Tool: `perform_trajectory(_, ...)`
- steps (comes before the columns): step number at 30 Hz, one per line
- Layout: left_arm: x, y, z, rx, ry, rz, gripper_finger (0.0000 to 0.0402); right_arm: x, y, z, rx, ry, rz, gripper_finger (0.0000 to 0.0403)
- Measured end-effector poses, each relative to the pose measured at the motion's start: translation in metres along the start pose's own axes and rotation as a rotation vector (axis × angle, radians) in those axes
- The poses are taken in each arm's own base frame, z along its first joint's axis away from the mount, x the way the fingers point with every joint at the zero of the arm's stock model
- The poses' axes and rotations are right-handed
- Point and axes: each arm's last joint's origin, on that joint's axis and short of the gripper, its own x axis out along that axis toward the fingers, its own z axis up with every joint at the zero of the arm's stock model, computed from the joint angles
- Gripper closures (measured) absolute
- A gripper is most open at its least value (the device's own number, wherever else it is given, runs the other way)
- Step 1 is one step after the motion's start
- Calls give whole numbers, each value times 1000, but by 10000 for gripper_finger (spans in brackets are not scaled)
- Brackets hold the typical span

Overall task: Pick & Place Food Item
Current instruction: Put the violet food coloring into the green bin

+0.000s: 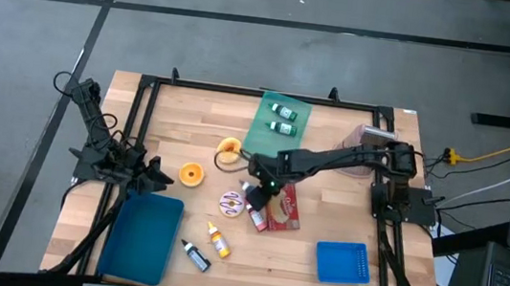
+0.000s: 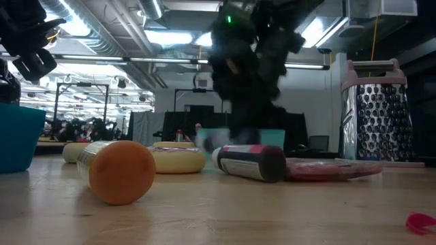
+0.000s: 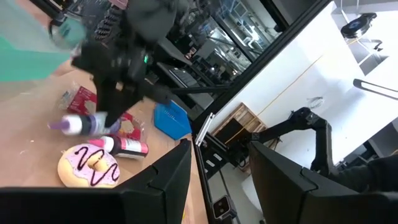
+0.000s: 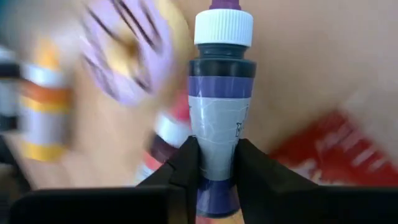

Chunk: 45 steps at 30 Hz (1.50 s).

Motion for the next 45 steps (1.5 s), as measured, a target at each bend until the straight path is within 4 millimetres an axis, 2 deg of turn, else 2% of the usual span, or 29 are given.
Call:
perform_trajectory(8, 0, 0, 0, 0, -4, 5, 245, -69, 20, 34, -55, -185, 63, 327)
perform_trajectory(12, 0, 0, 0, 0, -5, 6, 245, -106, 21, 45, -111, -249, -44, 327)
perform_trajectory(16, 0, 0, 0, 13, -7, 9, 245, -134, 9, 53, -173, -244, -212, 327)
perform_trajectory(21, 0, 0, 0, 19, -13, 16, 245, -148, -30, 61, -229, -145, -361, 326)
perform_trajectory(25, 0, 1, 1, 26, -24, 30, 245, -149, -59, 73, -294, -82, -405, 326)
perform_trajectory(30, 0, 1, 1, 27, -36, 45, 245, -143, -85, 86, -325, -29, -358, 326)
perform_trajectory(40, 0, 2, 2, 28, -61, 75, 245, -90, -117, 100, -367, 142, -335, 326)
perform_trajectory(45, 0, 3, 2, 27, -73, 90, 245, -71, -137, 105, -330, 190, -352, 326)
